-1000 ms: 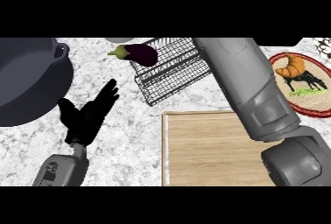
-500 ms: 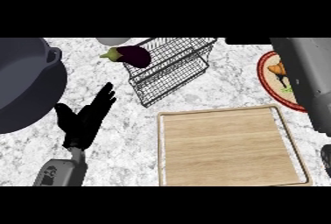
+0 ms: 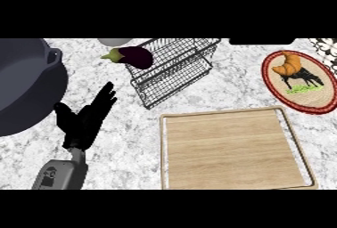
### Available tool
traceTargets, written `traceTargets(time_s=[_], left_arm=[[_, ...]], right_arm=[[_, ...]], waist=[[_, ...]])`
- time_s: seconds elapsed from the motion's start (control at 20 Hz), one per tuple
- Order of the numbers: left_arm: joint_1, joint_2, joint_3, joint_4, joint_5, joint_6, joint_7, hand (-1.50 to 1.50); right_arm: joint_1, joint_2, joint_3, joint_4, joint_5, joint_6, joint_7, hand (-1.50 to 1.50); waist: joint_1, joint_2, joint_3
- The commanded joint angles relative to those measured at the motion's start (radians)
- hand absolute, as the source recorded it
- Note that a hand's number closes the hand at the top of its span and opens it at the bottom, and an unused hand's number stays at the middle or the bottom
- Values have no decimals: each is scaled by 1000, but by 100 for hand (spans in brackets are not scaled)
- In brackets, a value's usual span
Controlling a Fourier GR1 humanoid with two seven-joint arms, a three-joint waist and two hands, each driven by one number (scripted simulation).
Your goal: Pick the eggplant from the tray and place it in the tiered basket
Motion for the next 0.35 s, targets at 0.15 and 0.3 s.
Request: traceTargets(time_s=[0.15,0.3], left_arm=[[37,22,0,-42,10,-37,11,0],[20,22,4,-57,14,-43,17,0]], right_arm=[[88,-218,-60,96,-15,194,-135,-150],[60,-245,-69,143,-7,217,-154,-150]], waist=[[26,8,1],[34,10,1]])
